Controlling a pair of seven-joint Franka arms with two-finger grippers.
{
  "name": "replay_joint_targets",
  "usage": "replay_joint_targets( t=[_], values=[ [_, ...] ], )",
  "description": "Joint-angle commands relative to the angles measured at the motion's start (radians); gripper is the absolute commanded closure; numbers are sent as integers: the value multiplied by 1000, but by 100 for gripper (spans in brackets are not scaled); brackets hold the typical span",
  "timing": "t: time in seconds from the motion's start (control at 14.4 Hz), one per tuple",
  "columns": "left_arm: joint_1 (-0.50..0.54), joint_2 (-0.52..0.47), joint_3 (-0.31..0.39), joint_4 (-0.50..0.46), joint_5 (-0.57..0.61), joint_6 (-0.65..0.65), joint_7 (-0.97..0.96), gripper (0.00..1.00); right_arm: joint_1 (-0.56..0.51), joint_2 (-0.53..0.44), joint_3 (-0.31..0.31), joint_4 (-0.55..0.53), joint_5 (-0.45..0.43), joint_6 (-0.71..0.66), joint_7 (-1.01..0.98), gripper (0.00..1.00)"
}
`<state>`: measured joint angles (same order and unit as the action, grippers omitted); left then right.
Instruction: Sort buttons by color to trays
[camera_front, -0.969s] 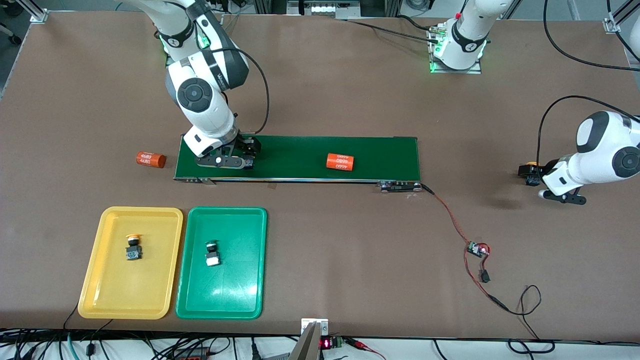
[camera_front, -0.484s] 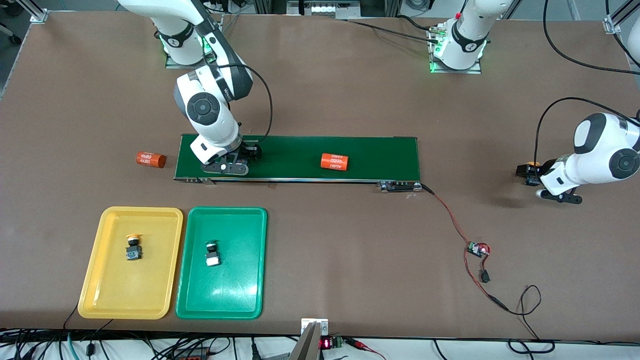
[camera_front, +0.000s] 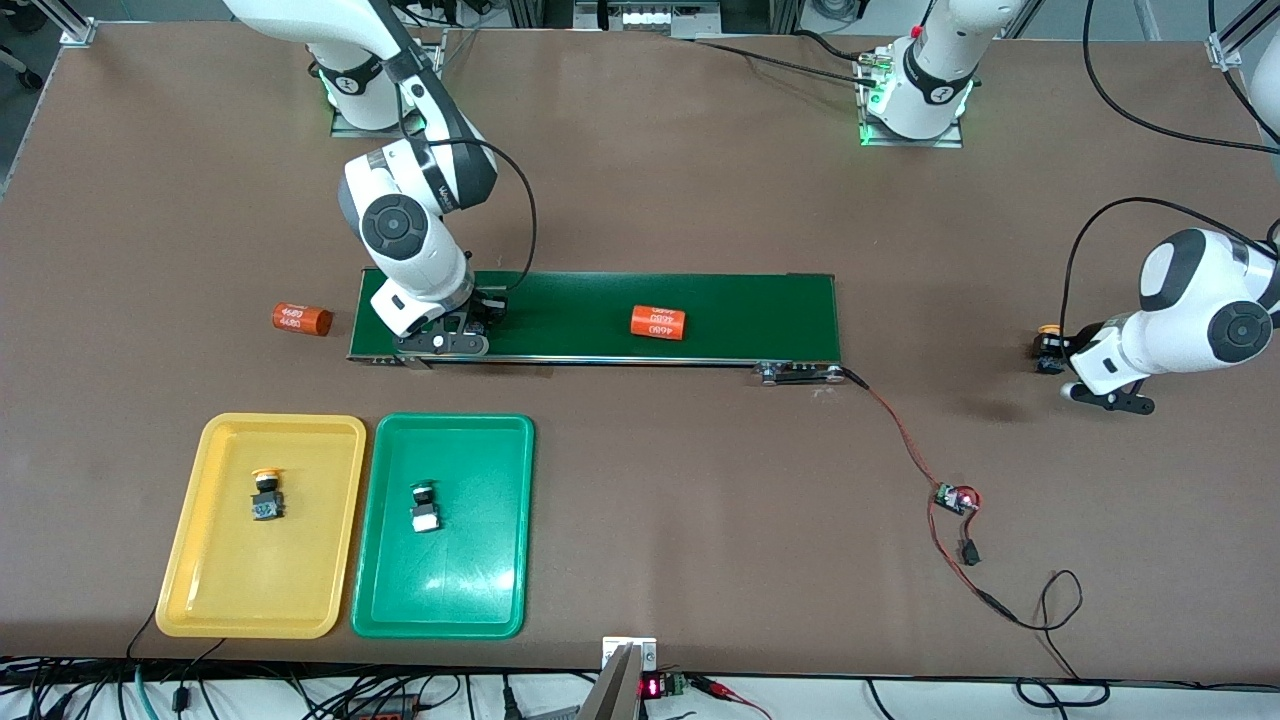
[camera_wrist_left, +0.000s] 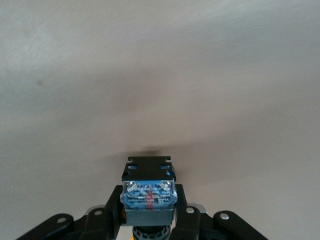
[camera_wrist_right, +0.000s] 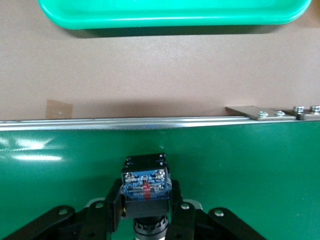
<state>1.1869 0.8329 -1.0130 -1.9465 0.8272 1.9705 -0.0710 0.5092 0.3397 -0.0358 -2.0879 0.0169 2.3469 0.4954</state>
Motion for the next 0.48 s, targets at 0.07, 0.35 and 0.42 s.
replay_joint_targets(
  t=[0.07,0.35,0.42],
  values=[
    [-21,-8,-163,0,-2,-140,-96,98,-61,-8,-1,63,-11,14,-98,93],
    [-170,-11,-205,-2,-72,-151,-255,99,-106,18,-1,335,-11,-155,-149,93],
    [-203,-11,-211,3,-116,-150,-291,98,-113,51,-1,406,-9,-161,-169,93]
  ],
)
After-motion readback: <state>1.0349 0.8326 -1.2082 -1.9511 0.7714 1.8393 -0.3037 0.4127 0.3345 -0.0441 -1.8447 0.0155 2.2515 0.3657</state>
